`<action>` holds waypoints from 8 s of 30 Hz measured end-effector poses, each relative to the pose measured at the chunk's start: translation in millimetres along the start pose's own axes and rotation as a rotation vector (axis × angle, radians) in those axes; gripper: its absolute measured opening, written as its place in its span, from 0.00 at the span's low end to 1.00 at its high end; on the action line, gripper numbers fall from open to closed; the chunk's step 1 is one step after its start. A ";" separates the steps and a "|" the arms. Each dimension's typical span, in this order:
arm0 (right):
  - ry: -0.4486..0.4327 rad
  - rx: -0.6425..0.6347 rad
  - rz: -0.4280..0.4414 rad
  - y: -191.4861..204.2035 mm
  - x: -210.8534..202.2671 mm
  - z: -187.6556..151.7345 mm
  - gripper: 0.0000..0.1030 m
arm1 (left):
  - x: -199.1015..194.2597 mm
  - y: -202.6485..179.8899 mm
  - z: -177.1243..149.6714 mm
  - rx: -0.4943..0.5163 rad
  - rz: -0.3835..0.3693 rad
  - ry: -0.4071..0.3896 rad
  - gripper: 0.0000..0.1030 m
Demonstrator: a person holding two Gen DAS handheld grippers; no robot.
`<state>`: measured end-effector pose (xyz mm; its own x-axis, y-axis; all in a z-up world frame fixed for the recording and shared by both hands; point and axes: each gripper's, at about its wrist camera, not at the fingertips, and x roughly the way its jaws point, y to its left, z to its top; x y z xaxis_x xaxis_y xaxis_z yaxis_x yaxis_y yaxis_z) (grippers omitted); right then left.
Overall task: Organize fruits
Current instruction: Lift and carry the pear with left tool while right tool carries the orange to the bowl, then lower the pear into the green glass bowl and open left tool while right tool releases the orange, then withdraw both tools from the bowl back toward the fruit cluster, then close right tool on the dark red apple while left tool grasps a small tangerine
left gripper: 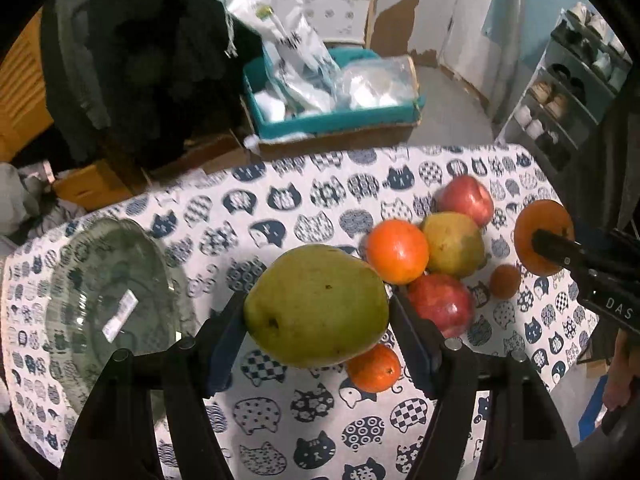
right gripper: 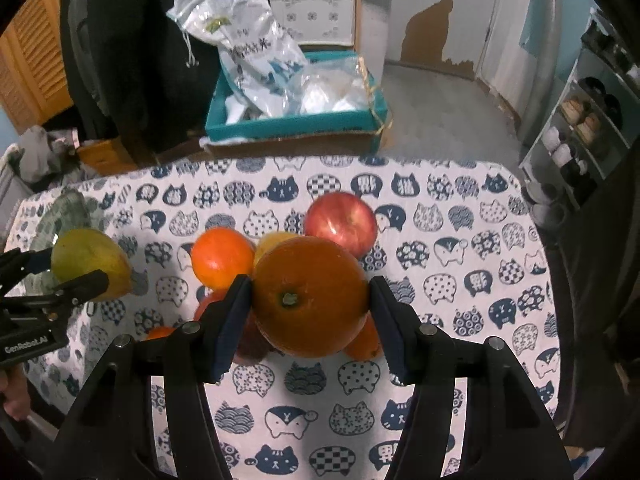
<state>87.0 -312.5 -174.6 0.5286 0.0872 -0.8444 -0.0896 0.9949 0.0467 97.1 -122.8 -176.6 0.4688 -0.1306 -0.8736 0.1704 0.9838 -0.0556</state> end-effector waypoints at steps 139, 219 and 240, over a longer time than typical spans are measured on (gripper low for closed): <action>0.148 -0.310 0.354 335.4 83.2 39.0 0.66 | -14.1 282.1 -97.9 -0.450 0.212 0.105 0.84; -0.290 -0.065 0.048 60.3 -132.2 21.7 0.87 | -150.2 59.3 -12.1 -0.072 0.073 -0.256 0.99; -0.106 -0.055 0.014 43.3 -57.3 5.2 0.87 | -77.9 50.7 -8.9 -0.063 0.095 -0.111 0.99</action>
<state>57.2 -274.1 -121.4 0.6132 0.1091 -0.7823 -0.1421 0.9895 0.0266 61.5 -61.6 -115.7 0.5735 -0.0460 -0.8179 0.0673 0.9977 -0.0089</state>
